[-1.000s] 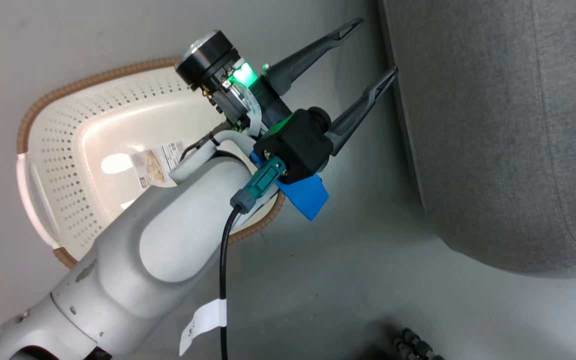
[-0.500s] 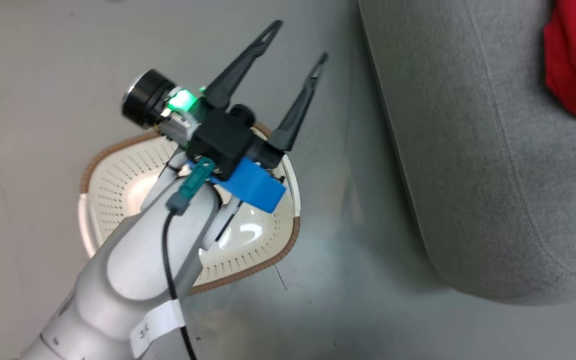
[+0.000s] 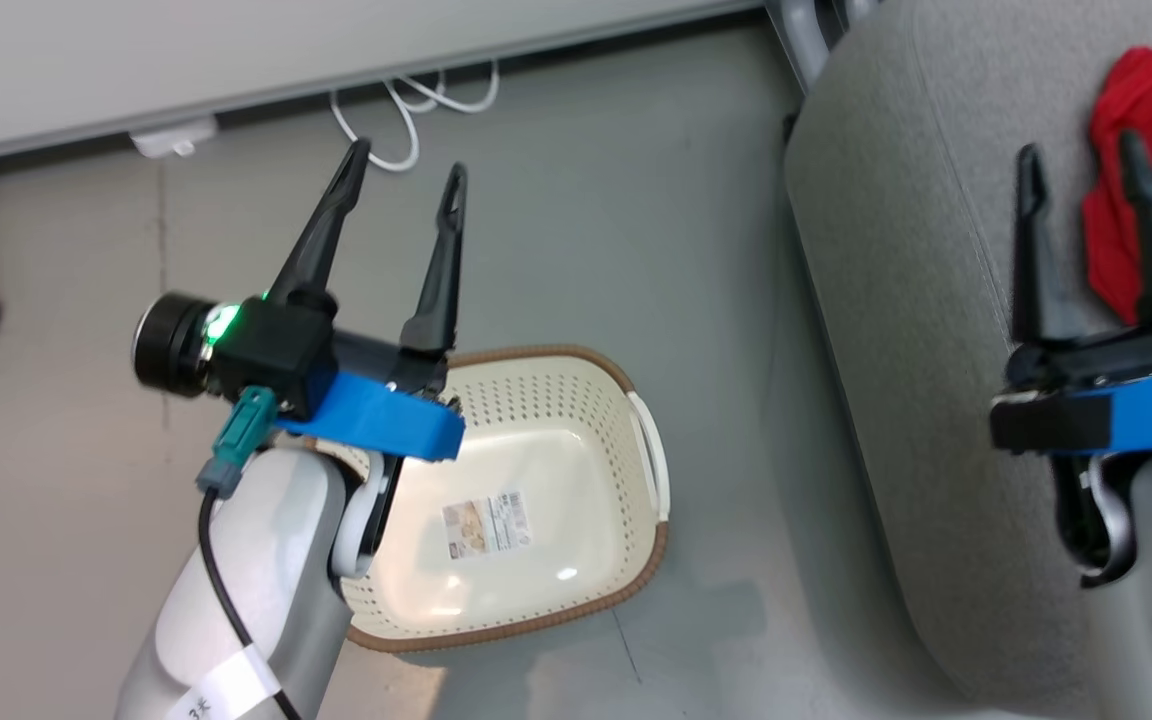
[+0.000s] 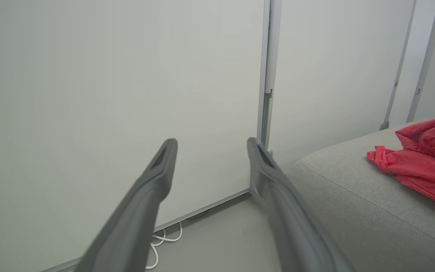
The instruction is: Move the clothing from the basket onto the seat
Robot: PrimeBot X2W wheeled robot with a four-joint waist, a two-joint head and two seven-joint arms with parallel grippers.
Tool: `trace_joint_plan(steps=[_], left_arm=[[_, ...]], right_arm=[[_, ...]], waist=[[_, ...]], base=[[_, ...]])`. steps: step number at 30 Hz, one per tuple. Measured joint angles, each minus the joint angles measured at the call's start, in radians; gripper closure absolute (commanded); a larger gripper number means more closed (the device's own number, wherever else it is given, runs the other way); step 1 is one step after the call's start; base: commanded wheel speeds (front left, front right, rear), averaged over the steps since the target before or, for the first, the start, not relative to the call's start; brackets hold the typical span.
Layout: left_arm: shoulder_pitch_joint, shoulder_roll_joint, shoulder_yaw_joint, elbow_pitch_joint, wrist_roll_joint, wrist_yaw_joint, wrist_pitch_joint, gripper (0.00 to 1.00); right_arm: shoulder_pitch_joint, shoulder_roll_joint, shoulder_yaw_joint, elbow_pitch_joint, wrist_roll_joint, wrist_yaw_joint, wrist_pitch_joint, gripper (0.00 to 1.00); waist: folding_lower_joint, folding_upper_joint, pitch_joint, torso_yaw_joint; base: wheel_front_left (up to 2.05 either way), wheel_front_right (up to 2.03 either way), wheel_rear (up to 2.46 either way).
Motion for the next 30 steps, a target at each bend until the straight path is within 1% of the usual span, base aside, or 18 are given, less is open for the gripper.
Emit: trace_joint_plan(steps=[4, 14, 21, 30], left_arm=[[0.070, -0.018, 0.071, 0.002, 0.021, -0.006, 0.000, 0.00], [0.220, -0.063, 0.220, -0.010, 0.076, -0.027, 0.000, 0.00], [0.296, -0.085, 0.290, -0.025, 0.102, -0.053, 0.000, 0.00], [0.371, -0.102, 0.334, -0.028, 0.127, -0.067, 0.000, 0.00]], right_arm=[[0.031, 0.021, 0.037, 0.022, -0.001, 0.000, 0.000, 0.00], [0.156, 0.058, 0.051, 0.054, 0.000, 0.000, 0.000, 0.00], [0.215, 0.074, 0.048, 0.054, 0.001, 0.000, 0.000, 0.00], [0.274, 0.085, 0.046, 0.062, 0.006, 0.000, 0.000, 0.00]], waist=[[0.0000, 0.0000, -0.053, 0.028], [-0.0001, 0.0001, -0.166, 0.087], [-0.0001, 0.0001, -0.212, 0.108], [0.0000, 0.0000, -0.244, 0.126]], base=[[0.00, 0.00, 0.00], [0.00, 0.00, 0.00], [0.00, 0.00, 0.00], [0.00, 0.00, 0.00]])
